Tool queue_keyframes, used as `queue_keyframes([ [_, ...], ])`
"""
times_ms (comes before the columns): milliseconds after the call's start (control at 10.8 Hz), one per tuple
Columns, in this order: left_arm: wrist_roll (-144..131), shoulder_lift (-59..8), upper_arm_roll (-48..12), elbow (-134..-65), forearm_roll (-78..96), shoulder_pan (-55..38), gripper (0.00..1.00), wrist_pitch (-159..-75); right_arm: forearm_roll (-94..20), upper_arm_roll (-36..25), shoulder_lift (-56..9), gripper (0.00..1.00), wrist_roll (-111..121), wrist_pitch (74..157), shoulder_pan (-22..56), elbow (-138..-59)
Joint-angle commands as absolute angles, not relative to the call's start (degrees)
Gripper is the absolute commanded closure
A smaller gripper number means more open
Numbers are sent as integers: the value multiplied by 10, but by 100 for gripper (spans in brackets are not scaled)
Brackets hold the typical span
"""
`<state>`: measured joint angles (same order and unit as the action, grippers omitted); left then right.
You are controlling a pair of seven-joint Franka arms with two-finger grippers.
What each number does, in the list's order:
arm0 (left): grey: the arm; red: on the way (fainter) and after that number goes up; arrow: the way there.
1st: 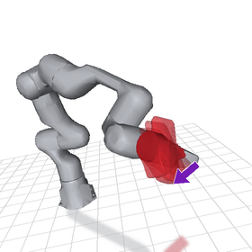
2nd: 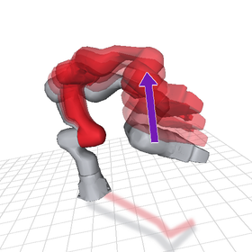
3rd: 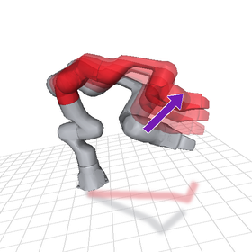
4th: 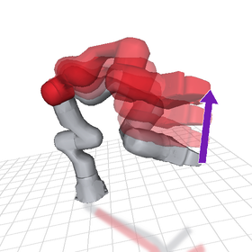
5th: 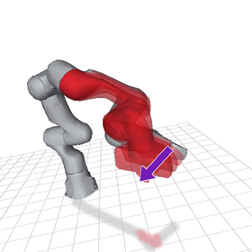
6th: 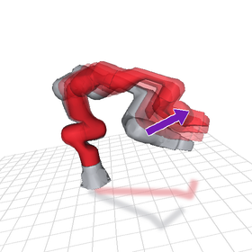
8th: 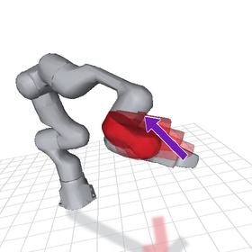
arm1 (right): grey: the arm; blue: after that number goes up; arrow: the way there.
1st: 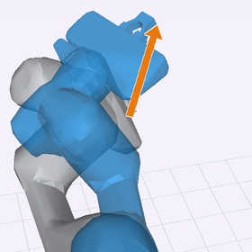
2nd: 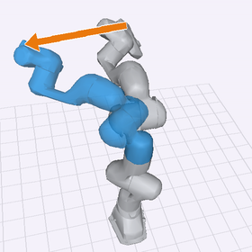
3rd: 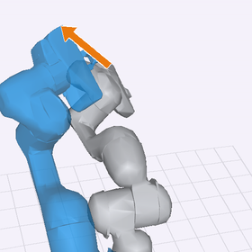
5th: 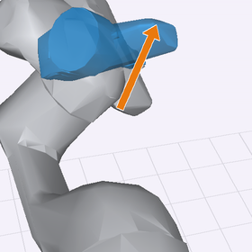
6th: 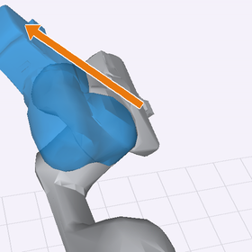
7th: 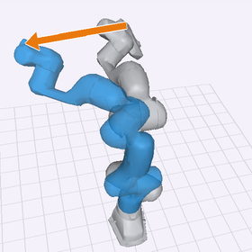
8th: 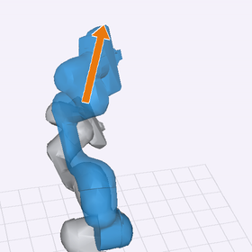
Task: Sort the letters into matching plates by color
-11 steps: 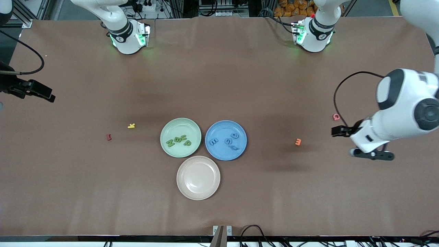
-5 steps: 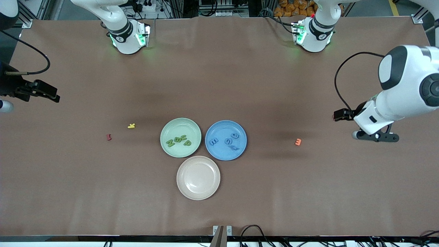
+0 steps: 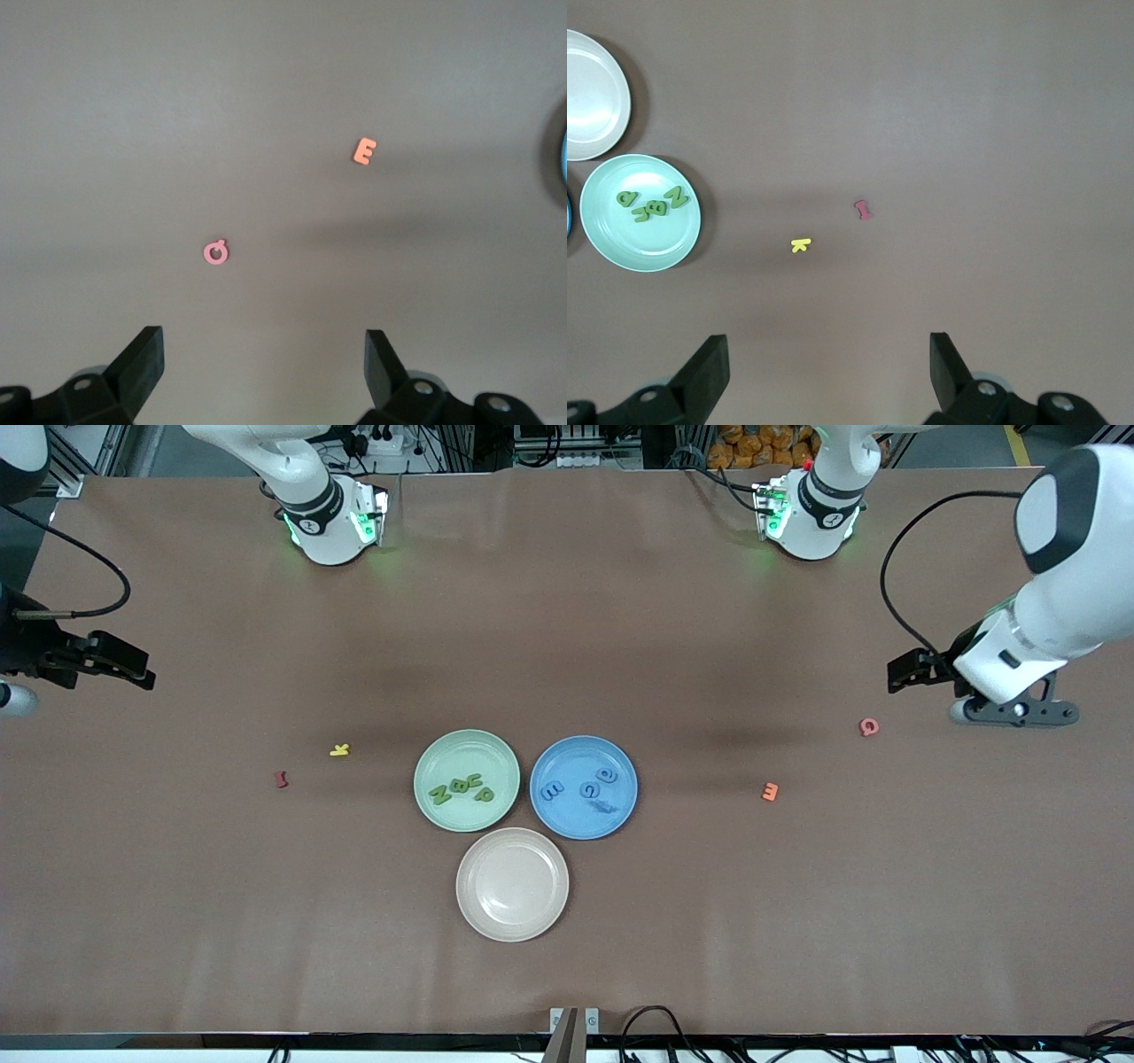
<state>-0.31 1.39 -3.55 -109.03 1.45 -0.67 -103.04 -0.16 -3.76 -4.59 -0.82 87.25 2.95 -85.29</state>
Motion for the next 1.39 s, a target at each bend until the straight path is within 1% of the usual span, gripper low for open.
queue_keyframes([
  [0, -20, 39, -41, -1058, 26, 7, 0, -1039, 4, -36, -43, 0, -4, 874, 28, -854],
  [186, -28, 37, -43, -1004, 22, 10, 0, -1040, 4, -36, -43, 0, -4, 874, 28, -854],
  [371, -27, 44, -43, -986, 27, 9, 0, -1028, 4, -36, -43, 0, -5, 874, 28, -854],
  [557, -7, 45, -44, -963, 27, 4, 0, -983, 4, -36, -43, 0, -6, 874, 28, -854],
  [835, 12, 47, -45, -953, 29, 0, 0, -964, 4, -36, -43, 0, -6, 874, 28, -854],
  [1299, 11, 46, -46, -947, 29, 0, 0, -964, 4, -36, -43, 0, -6, 874, 29, -854],
])
